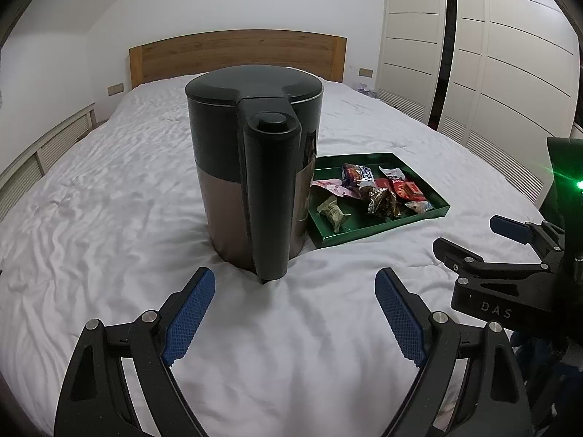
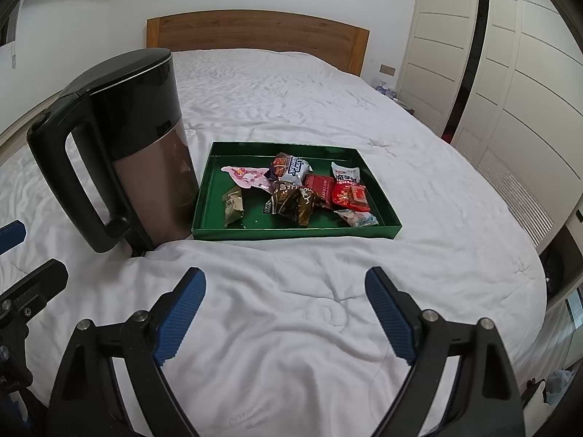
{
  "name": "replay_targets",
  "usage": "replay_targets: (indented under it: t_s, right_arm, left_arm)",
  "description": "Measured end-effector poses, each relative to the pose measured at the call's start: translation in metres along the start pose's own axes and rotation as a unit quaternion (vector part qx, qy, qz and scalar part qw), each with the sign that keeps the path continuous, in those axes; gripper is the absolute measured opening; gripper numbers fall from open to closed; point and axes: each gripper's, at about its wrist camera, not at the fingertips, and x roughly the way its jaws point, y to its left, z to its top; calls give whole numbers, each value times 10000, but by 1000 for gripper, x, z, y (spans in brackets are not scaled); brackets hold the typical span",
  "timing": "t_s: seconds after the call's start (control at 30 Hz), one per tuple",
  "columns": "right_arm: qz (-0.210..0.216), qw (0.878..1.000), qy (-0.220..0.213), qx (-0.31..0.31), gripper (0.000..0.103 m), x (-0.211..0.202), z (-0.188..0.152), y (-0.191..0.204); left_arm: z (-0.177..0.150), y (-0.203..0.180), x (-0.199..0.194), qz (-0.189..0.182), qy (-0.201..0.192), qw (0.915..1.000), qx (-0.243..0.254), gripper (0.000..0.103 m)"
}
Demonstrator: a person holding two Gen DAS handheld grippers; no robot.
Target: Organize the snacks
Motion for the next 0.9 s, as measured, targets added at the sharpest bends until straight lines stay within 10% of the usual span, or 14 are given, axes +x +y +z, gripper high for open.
replay_targets:
  t_s: [0.9]
  right_arm:
    - [21, 10000, -26, -74, 103, 1, -2, 4]
  left_arm:
    - [-4, 10, 2, 8, 46, 10000, -1, 90]
